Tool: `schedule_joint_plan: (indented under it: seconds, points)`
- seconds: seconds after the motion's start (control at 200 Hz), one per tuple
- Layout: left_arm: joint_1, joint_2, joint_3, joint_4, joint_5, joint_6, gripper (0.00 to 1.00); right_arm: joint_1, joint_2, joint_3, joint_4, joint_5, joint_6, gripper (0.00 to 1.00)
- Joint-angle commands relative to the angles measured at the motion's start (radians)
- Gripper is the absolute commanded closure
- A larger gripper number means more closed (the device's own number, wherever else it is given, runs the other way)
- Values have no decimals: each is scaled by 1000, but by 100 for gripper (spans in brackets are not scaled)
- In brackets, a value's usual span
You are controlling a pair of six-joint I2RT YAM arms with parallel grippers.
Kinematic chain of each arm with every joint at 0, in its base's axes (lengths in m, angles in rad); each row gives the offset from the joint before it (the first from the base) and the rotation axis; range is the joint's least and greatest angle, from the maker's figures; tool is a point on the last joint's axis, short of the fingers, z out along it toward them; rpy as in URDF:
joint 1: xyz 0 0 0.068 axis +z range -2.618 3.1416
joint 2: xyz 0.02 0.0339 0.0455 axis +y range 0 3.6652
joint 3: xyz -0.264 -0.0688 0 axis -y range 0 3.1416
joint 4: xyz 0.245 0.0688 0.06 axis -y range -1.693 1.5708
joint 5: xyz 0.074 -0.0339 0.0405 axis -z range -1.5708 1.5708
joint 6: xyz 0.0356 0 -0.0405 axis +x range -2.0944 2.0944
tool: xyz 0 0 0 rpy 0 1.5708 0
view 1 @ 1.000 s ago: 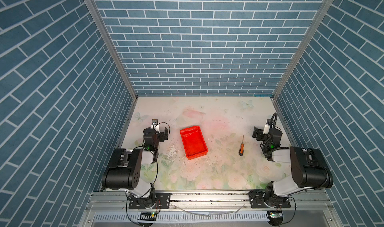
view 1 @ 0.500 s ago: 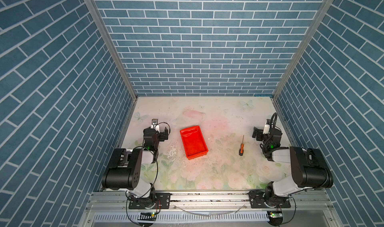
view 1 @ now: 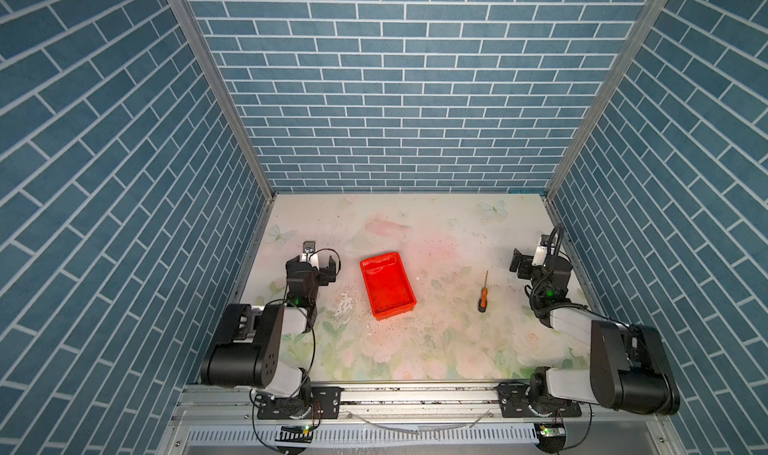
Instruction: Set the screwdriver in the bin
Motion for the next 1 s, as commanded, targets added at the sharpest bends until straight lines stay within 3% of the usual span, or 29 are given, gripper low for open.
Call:
schedule_joint_plan:
  seconds: [0.0,0.195,0.37,0.65,0.835,0.995]
  points:
    - [-52,-189,-16,-73,-74,41,0,18,-77,56,-161,40,23,1]
    - [-142,-458,100,-462,-19,41,0,84,-206,141,-405,45,79,1]
    - [-340,-506,185,-601,-11,71,0,129,-318,195,-588,-44,153,1]
    - [-625,-324,292,-518,50,-19,0,221,-435,203,-760,-126,282,1]
    - [-784,-141,380,-462,224,82,0,305,-359,252,-906,-47,346,1]
    - [-857,-33,452,-514,320,154,0,319,-236,287,-1001,-22,404,1]
